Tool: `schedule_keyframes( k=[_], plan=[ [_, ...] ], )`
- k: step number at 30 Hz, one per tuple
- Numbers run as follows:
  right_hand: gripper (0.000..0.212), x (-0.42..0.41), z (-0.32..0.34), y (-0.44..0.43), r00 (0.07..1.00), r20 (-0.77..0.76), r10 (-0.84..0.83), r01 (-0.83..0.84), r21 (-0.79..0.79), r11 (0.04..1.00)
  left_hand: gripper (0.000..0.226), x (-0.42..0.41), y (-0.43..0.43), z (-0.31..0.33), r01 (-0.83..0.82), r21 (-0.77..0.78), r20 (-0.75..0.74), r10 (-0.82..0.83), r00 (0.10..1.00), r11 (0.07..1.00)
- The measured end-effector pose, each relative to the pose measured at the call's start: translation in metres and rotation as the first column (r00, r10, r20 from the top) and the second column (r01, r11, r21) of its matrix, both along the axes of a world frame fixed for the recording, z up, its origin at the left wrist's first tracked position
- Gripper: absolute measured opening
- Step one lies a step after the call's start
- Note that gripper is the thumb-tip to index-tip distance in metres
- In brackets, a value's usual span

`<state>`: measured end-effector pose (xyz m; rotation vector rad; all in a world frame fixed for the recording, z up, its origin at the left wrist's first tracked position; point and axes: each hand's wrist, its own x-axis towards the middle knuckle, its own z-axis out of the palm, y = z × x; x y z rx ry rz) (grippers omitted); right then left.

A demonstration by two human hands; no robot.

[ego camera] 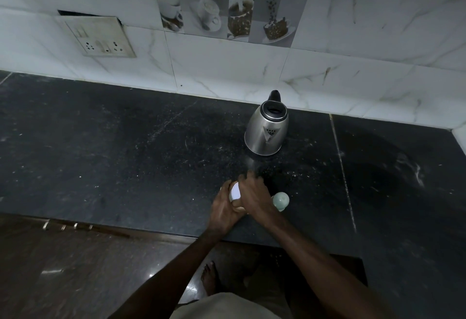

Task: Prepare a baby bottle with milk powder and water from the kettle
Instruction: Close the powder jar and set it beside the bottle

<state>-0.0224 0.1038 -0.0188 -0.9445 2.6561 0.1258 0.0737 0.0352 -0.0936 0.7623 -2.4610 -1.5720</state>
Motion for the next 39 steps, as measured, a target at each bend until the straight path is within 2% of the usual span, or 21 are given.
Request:
schedule_keyframes(
  k=[6, 10, 13, 15, 18, 22, 24, 29, 32, 36, 39],
  plan=[
    [0.071, 0.007, 0.004, 0.001, 0.996, 0.001, -0.093, 0.093, -0.029, 0.995, 0.110, 0.002, -0.001, -0.004, 0.008, 0.004, -0.021, -0.008, 1.000, 1.000],
    [0.055, 0.017, 0.005, 0.008, 0.995, -0.051, -0.091, 0.088, -0.066, 0.994, 0.107, 0.002, -0.002, 0.001, 0.012, 0.056, -0.033, -0.011, 0.999, 0.998],
    [0.064, 0.021, 0.007, 0.016, 0.995, -0.004, -0.103, 0.102, -0.125, 0.987, 0.106, 0.002, -0.002, 0.001, 0.013, 0.062, -0.030, -0.011, 1.000, 0.998],
    [0.065, 0.020, 0.010, 0.023, 0.994, 0.036, -0.106, 0.111, -0.180, 0.977, 0.107, 0.002, -0.002, -0.003, 0.013, 0.060, -0.032, -0.011, 0.999, 0.998],
    [0.055, 0.016, 0.019, 0.042, 0.988, 0.029, -0.149, 0.150, -0.316, 0.937, 0.116, 0.000, -0.001, -0.007, 0.019, 0.027, -0.029, -0.019, 0.999, 0.999],
    [0.043, 0.000, 0.033, 0.078, 0.953, 0.019, -0.302, 0.278, -0.447, 0.850, 0.121, -0.001, -0.001, -0.016, -0.016, -0.023, -0.019, 0.016, 1.000, 1.000],
    [0.047, -0.009, 0.037, 0.097, 0.932, 0.048, -0.360, 0.341, -0.453, 0.824, 0.121, -0.002, 0.000, -0.016, -0.013, -0.039, -0.030, 0.012, 0.999, 0.999],
    [0.064, -0.019, 0.021, 0.135, 0.908, 0.152, -0.390, 0.418, -0.377, 0.826, 0.130, -0.004, 0.000, -0.013, 0.029, -0.054, -0.007, -0.029, 1.000, 0.998],
    [0.076, -0.019, 0.000, 0.146, 0.890, 0.226, -0.396, 0.454, -0.353, 0.818, 0.131, -0.004, 0.001, -0.020, 0.051, -0.135, -0.016, -0.054, 0.998, 0.990],
    [0.096, -0.016, -0.016, 0.148, 0.832, 0.374, -0.411, 0.539, -0.363, 0.760, 0.129, -0.006, 0.000, -0.024, 0.029, -0.213, -0.050, -0.041, 0.998, 0.977],
    [0.103, -0.016, -0.021, 0.146, 0.795, 0.439, -0.419, 0.587, -0.382, 0.714, 0.123, -0.008, 0.000, -0.021, 0.030, -0.230, -0.071, -0.047, 0.996, 0.973]
  ],
)
